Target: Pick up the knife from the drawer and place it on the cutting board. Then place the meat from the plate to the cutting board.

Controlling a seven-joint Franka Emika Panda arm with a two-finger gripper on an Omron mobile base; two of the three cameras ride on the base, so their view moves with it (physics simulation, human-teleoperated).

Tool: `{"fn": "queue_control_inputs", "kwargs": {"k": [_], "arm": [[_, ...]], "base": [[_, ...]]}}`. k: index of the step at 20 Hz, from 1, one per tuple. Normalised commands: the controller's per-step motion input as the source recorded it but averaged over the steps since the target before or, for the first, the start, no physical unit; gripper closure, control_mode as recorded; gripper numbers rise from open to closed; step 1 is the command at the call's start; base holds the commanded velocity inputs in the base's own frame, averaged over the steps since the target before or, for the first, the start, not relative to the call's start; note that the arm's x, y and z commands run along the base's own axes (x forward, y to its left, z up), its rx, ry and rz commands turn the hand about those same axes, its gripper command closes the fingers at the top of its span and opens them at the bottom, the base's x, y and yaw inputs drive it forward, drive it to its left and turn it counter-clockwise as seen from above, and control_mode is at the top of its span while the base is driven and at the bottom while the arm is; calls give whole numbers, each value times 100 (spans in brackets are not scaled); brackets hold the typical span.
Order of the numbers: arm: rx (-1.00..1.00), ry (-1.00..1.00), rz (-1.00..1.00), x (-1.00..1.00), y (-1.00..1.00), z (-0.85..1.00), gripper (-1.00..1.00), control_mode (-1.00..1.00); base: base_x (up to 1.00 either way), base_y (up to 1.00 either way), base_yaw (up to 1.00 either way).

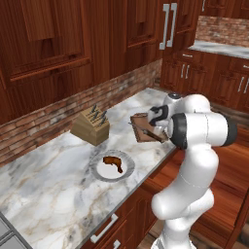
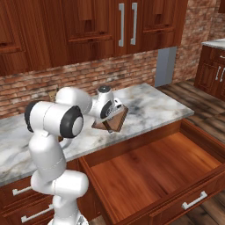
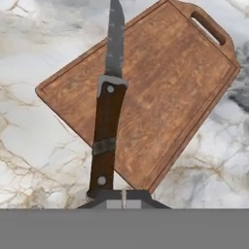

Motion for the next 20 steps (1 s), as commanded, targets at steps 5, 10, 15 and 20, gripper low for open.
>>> {"fn": "queue_control_inputs", "kwargs": {"k": [5,10,15,20], "arm": [[1,3,0,42,-5,-21,100,-100],[4,0,0,31,-18,-12,100,-100],[4,0,0,0,-18,0,100,-100],[0,0,-1,0,0,6,100,-100]], "base": [[0,0,0],[0,0,0],[0,0,0],[0,0,0]]}}
